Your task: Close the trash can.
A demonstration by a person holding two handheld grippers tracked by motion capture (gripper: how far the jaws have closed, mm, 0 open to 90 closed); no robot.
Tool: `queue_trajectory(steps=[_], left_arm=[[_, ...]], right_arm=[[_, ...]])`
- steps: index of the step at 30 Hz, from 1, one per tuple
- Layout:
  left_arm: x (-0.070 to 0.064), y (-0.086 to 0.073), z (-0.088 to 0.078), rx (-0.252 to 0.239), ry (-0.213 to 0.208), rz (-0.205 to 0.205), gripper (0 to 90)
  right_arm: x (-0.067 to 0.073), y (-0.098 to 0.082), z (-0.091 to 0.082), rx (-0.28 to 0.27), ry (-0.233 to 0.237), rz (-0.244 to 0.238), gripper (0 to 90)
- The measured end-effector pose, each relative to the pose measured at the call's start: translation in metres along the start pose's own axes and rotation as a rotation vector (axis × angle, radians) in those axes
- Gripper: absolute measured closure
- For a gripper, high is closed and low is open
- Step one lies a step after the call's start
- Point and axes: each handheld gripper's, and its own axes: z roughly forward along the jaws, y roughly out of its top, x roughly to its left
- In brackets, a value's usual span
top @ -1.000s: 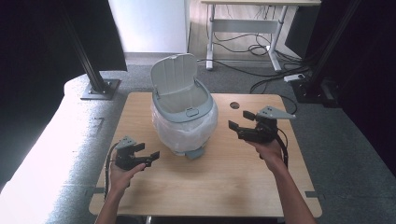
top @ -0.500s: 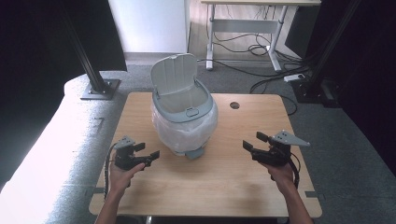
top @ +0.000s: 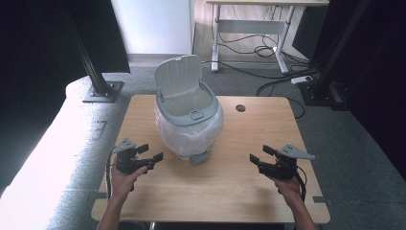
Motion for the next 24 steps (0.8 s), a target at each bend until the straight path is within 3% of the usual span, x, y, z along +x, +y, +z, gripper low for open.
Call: queue_trajectory(steps=[9, 12, 18, 24], left_arm=[[-0.001, 0.015, -0.007, -0.031, -0.004, 0.029, 19.2], [-0.003, 0.023, -0.011, -0.053, -0.017, 0.036, 19.4], [-0.006, 0.046, -0.018, -0.069, 0.0, 0.094, 19.6], [-0.006, 0.066, -0.023, -0.092, -0.005, 0.115, 19.5]], right_arm=[[-0.007, -0.01, 0.0, 0.04, -0.001, 0.01, 27.6], [-0.009, -0.013, -0.002, 0.047, -0.005, 0.021, 27.7], [-0.013, -0.02, -0.008, 0.058, -0.02, 0.033, 27.8], [-0.016, -0.028, -0.008, 0.08, -0.021, 0.044, 28.0]])
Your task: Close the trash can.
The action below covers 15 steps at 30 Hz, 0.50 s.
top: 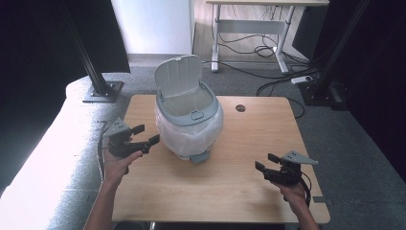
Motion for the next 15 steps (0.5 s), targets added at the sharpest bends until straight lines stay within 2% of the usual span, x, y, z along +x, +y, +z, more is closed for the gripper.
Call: queue_trajectory(steps=[5, 10, 15], left_arm=[[0.003, 0.01, 0.002, -0.009, -0.012, -0.002, 19.4], [0.005, 0.02, 0.006, -0.011, 0.003, 0.012, 19.3], [0.005, 0.029, 0.011, -0.026, -0.013, 0.011, 18.9]], right_arm=[[0.001, -0.001, 0.001, 0.006, 0.009, 0.003, 27.9], [-0.001, -0.005, 0.005, 0.02, 0.005, 0.01, 27.9], [-0.002, -0.01, 0.009, 0.037, 0.001, 0.017, 27.9]])
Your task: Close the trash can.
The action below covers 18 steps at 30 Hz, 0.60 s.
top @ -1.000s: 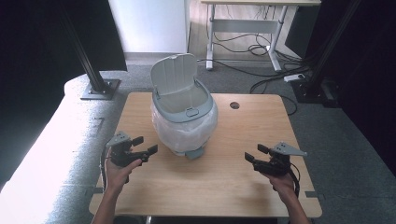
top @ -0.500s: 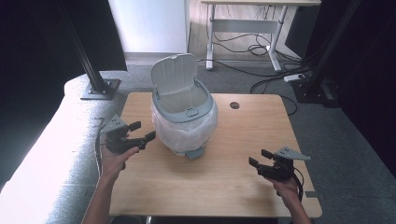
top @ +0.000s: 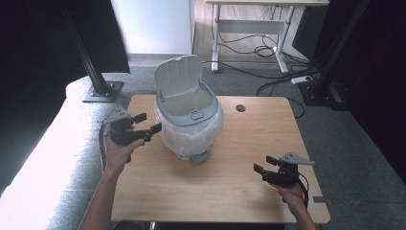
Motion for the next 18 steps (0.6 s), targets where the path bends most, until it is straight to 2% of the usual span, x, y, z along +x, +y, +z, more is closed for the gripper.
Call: queue_trajectory(steps=[2, 6, 18], left_arm=[[-0.002, 0.009, 0.003, -0.005, 0.008, 0.024, 18.9], [-0.001, 0.021, 0.009, -0.01, 0.014, 0.042, 18.8], [0.012, 0.042, 0.027, -0.015, 0.007, 0.016, 18.5]], right_arm=[[0.0, -0.001, 0.001, 0.0, 0.002, 0.002, 27.9], [-0.001, -0.002, 0.0, 0.001, 0.0, 0.005, 27.9], [-0.009, -0.003, -0.006, -0.007, -0.013, 0.021, 27.9]])
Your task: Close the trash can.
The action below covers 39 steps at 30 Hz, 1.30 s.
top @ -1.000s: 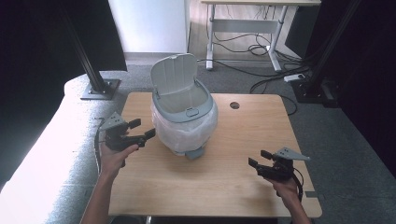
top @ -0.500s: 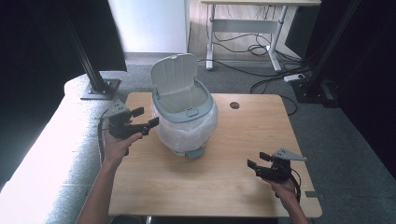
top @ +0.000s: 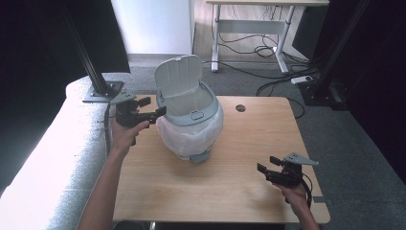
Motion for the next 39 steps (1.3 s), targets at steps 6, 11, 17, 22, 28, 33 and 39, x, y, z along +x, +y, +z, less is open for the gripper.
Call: queue_trajectory(steps=[6, 11, 17, 22, 28, 33, 39], left_arm=[[0.002, 0.009, 0.007, 0.004, 0.002, 0.008, 18.5], [0.004, 0.015, 0.011, 0.004, -0.004, 0.009, 18.2], [0.012, 0.023, 0.016, 0.003, -0.005, 0.001, 18.2], [0.018, 0.031, 0.026, 0.009, 0.004, 0.009, 18.2], [0.024, 0.04, 0.039, 0.005, -0.003, 0.022, 17.7], [0.024, 0.047, 0.047, 0.001, -0.018, 0.031, 17.8], [0.02, 0.047, 0.047, -0.008, -0.026, 0.03, 16.8]], right_arm=[[-0.004, -0.001, 0.0, 0.004, -0.012, 0.004, 27.9], [-0.005, -0.003, 0.0, 0.004, -0.015, 0.013, 27.9], [-0.005, -0.003, 0.0, 0.009, -0.007, 0.02, 27.9], [-0.006, -0.003, 0.0, 0.007, -0.008, 0.026, 28.0], [-0.008, -0.003, 0.0, 0.009, -0.011, 0.032, 28.1], [-0.009, -0.004, 0.002, 0.014, -0.013, 0.031, 28.1], [-0.008, -0.005, 0.002, 0.02, -0.016, 0.029, 28.1]])
